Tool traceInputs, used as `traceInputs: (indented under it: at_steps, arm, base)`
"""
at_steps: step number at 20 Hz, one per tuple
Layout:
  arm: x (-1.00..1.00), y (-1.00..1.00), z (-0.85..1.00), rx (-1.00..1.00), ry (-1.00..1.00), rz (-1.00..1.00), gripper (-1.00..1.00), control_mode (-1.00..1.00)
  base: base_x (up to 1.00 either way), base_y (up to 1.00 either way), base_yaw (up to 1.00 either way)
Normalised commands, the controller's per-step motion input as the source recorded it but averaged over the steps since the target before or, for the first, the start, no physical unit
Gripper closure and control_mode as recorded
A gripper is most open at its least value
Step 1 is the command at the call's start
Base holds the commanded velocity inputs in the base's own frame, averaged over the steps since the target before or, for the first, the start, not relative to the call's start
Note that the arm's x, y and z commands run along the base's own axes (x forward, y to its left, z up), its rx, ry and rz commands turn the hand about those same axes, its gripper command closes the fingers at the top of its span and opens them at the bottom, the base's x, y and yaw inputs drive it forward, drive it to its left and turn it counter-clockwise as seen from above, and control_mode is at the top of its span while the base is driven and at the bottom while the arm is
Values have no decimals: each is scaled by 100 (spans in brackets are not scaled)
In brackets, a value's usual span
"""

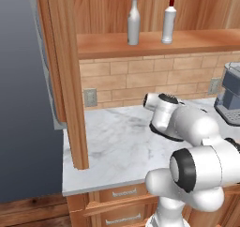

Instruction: Sort all alcoholic drinks to one cabinet, and non-alcoholic drinks to the other.

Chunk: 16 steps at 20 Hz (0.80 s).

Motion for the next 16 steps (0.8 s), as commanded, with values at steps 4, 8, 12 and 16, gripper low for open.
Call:
traceInputs:
  at_steps: [4, 8, 12, 16]
  arm:
    - [12, 0, -11, 0, 0, 0, -100, -100]
    - [16, -5, -11, 0, 0, 0, -100, -100]
    - [21, -7, -16, 4, 0, 0, -100, -100]
    - [15, -8, -15, 5, 0, 0, -100, -100]
  base:
    - [0, 0, 0]
    - [0, 0, 0]
    - [0, 0, 0]
    - [0, 0, 0]
